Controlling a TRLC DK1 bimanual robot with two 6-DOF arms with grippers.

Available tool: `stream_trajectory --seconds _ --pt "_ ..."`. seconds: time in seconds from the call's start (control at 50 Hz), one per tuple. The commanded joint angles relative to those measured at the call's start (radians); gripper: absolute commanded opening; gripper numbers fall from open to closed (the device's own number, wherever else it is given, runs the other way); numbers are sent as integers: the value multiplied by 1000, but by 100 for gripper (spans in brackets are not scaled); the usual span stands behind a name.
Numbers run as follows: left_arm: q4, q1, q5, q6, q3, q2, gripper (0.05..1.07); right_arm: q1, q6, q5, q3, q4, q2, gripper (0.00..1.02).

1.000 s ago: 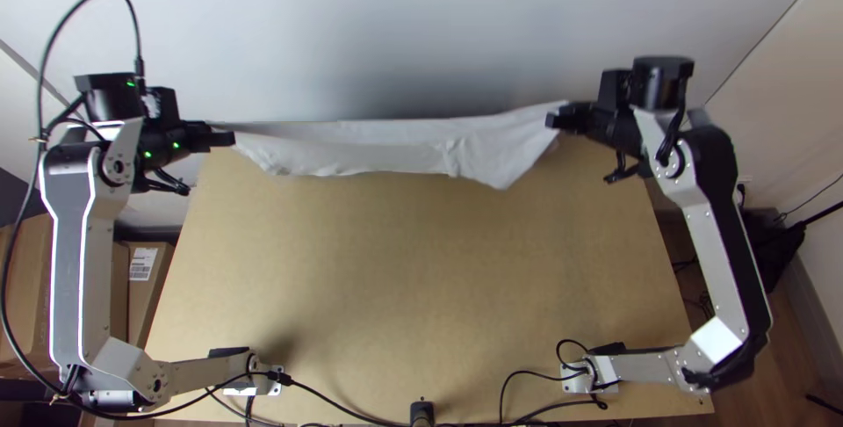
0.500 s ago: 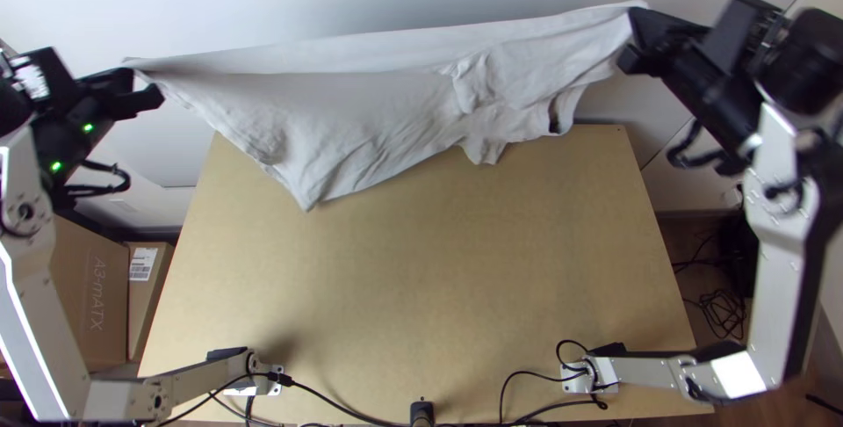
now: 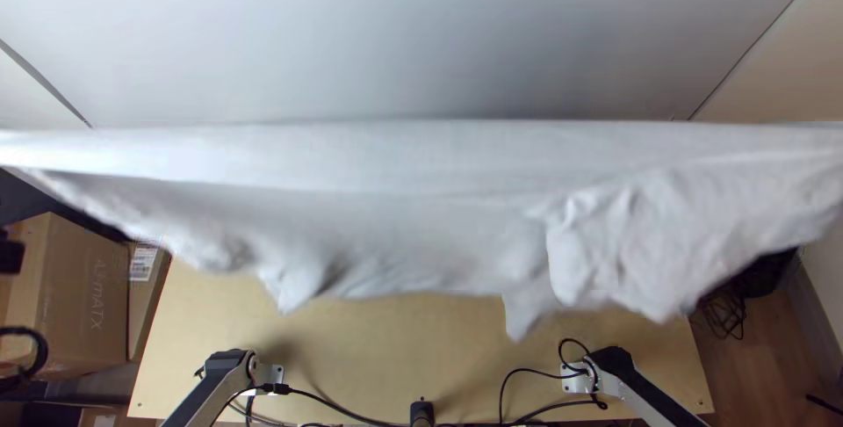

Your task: Fold the t-shirt

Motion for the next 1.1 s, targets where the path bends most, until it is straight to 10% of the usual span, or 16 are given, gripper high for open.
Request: stream_trajectory --seconds 0.0,0.54,1.08 --pt "-12 -1 -31 -43 -22 -3 8 -4 19 24 -83 5 -26 2" --pt "149 -51 98 65 -1287 -354 8 135 191 -28 -1132 155 -166 2" --pt "602 -42 133 86 -1287 277 8 31 188 -66 -1227 584 336 2"
